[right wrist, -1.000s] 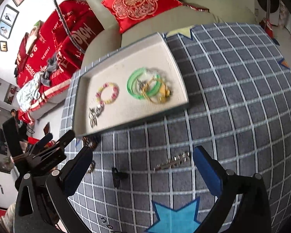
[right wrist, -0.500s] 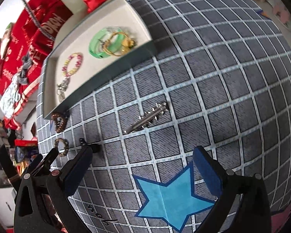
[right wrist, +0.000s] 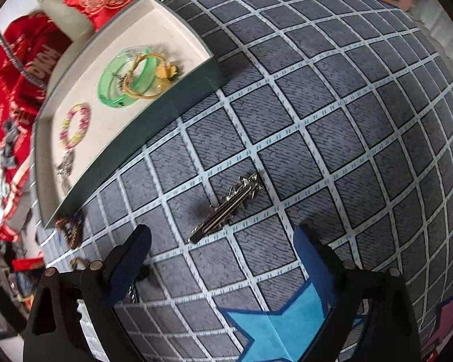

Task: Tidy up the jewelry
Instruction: 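Move both tools back toward the silver hairpin and braided tan bracelet, then grasp the silver hairpin with the right tool while the left tool grasps the braided tan bracelet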

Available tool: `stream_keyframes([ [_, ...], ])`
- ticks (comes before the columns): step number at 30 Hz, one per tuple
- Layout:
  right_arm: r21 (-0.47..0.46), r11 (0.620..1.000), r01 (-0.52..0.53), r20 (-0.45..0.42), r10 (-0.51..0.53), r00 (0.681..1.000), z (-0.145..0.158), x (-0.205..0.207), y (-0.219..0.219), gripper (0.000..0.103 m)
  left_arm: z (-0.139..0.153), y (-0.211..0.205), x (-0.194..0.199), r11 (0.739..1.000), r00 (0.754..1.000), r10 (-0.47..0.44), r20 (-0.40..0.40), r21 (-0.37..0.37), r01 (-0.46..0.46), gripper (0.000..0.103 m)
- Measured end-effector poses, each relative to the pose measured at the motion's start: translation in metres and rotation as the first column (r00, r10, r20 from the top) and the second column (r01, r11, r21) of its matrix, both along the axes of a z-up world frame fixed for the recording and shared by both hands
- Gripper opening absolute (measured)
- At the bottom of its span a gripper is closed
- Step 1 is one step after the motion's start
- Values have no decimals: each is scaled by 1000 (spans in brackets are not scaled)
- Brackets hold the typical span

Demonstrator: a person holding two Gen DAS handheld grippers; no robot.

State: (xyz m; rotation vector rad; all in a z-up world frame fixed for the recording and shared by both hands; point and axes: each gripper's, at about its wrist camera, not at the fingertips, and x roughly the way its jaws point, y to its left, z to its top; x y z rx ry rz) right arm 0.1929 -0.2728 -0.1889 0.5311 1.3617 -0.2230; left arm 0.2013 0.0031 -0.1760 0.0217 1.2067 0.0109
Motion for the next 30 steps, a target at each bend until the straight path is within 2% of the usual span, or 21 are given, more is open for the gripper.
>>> stream_keyframes([
  [4,-102,994,-47,-16,46,999,-3,9,18,95,-3,2,2,1000,1000,4,0,-16,-4,102],
  [8,-218,964,-154,-56,145,988,-8,14,40,93,-2,-5,-4,999,999,-32,7,-31,32,90],
  [11,-244,952,-186,-40,182,983,-7,12,47,87,1,-16,-9,997,997,-75,17,-23,75,83],
  [12,-247,950,-190,-35,188,982,-6,11,50,81,2,-17,-10,996,996,-84,19,-22,84,82],
  [14,-254,944,-211,-22,213,977,-1,12,53,62,3,-21,-11,995,995,-93,24,-22,94,77],
  [15,-256,941,-221,-19,223,975,3,8,49,44,4,-20,-10,995,995,-97,26,-24,98,76],
  [16,-252,940,-229,-20,232,973,5,7,47,32,4,-22,-11,994,994,-102,28,-23,103,72],
  [18,-241,940,-241,-17,244,970,8,8,46,21,6,-26,-13,993,992,-119,35,-21,120,61],
  [19,-234,942,-240,-14,244,970,9,8,43,12,7,-27,-14,991,991,-129,38,-20,129,48],
  [20,-228,944,-238,-10,242,970,9,7,41,11,8,-29,-14,990,989,-142,39,-18,143,36],
  [22,-194,953,-231,6,236,972,18,-5,24,11,8,-32,-16,986,986,-163,35,-23,164,22],
  [30,-48,973,-228,65,230,971,24,-42,-11,11,14,-30,-35,982,988,-151,30,-108,154,22],
])
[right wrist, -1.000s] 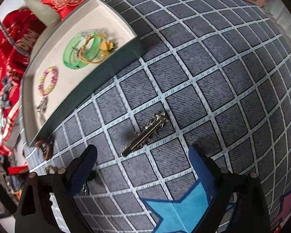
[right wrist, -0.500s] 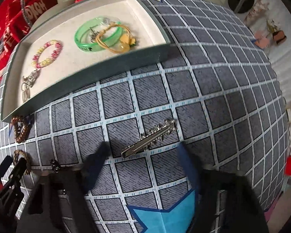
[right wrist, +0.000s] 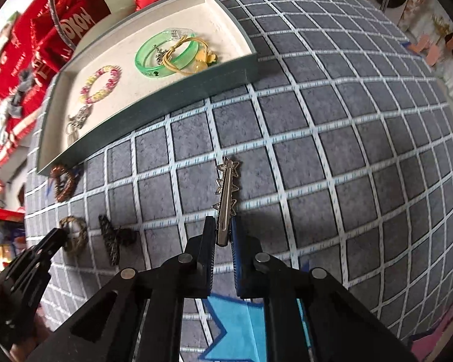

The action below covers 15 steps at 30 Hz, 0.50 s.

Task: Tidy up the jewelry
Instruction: 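Grasp the silver hairpin with the right tool while the left tool grasps the braided tan bracelet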

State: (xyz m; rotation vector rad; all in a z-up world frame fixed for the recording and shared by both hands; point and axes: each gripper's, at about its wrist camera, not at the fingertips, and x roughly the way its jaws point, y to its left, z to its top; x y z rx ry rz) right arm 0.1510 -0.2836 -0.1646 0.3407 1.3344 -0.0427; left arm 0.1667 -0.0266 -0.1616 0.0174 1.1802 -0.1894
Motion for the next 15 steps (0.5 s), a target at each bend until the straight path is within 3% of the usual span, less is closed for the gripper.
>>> stream_keyframes([
  [11,65,998,-15,18,14,1000,16,-41,-21,11,27,6,-14,997,999,25,23,-79,-23,22],
  [15,79,997,-21,32,18,999,21,-31,-13,11,39,7,-12,996,999,20,44,-92,-16,22],
])
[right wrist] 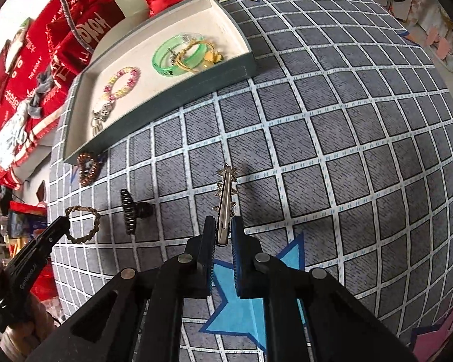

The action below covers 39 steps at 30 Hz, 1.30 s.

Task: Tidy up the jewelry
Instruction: 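Grasp the silver hairpin with the right tool while the left tool grasps the braided tan bracelet, then carry the hairpin with the right tool while the left tool carries the braided bracelet into the tray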

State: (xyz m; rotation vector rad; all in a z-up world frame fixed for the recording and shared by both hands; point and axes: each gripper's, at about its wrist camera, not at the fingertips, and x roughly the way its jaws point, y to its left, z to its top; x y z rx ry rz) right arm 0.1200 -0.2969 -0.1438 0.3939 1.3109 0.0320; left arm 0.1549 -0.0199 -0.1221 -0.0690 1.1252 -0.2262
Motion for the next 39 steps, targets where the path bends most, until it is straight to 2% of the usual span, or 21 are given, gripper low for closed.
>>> stream_keyframes([
  [10,33,999,-20,57,18,998,27,25,5,11,30,-2,18,1000,998,10,69,-23,-9,22],
  [19,40,998,-54,109,49,993,43,59,14,11,44,-10,43,1000,994,18,111,-19,-16,22],
  [27,34,996,-85,141,79,987,48,93,17,11,47,-20,66,999,993,29,118,-18,-27,21],
  [39,21,993,-113,155,108,982,36,144,21,11,39,-31,113,996,990,87,115,-4,-87,21],
])
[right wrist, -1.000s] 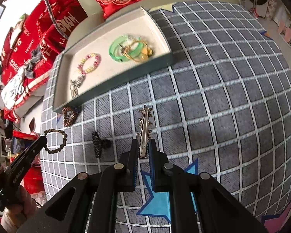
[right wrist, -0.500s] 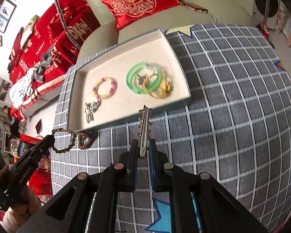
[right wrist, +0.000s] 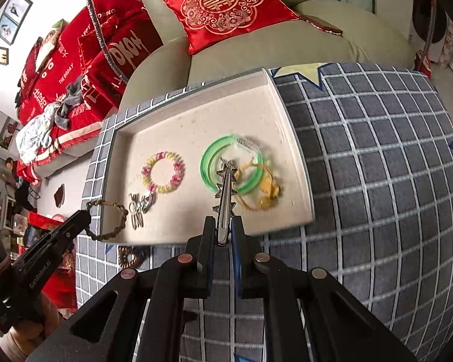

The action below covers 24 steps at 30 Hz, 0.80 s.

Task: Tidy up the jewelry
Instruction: 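Carry the hairpin with the right tool while the left tool carries the braided bracelet into the tray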

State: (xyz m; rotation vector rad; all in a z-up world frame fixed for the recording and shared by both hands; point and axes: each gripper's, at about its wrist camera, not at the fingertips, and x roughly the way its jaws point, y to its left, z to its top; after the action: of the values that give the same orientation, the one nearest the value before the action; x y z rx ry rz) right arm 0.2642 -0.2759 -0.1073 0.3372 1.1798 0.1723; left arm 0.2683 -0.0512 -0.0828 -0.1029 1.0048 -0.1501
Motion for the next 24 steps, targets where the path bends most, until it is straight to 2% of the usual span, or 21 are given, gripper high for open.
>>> stream_keyframes([
  [14,-38,998,-45,-9,45,999,-25,45,9,11,-30,-16,47,998,999,25,-48,65,-22,21],
  [24,-58,997,-59,-38,57,998,-41,57,10,11,-53,-30,57,987,996,3,-88,159,11,22],
])
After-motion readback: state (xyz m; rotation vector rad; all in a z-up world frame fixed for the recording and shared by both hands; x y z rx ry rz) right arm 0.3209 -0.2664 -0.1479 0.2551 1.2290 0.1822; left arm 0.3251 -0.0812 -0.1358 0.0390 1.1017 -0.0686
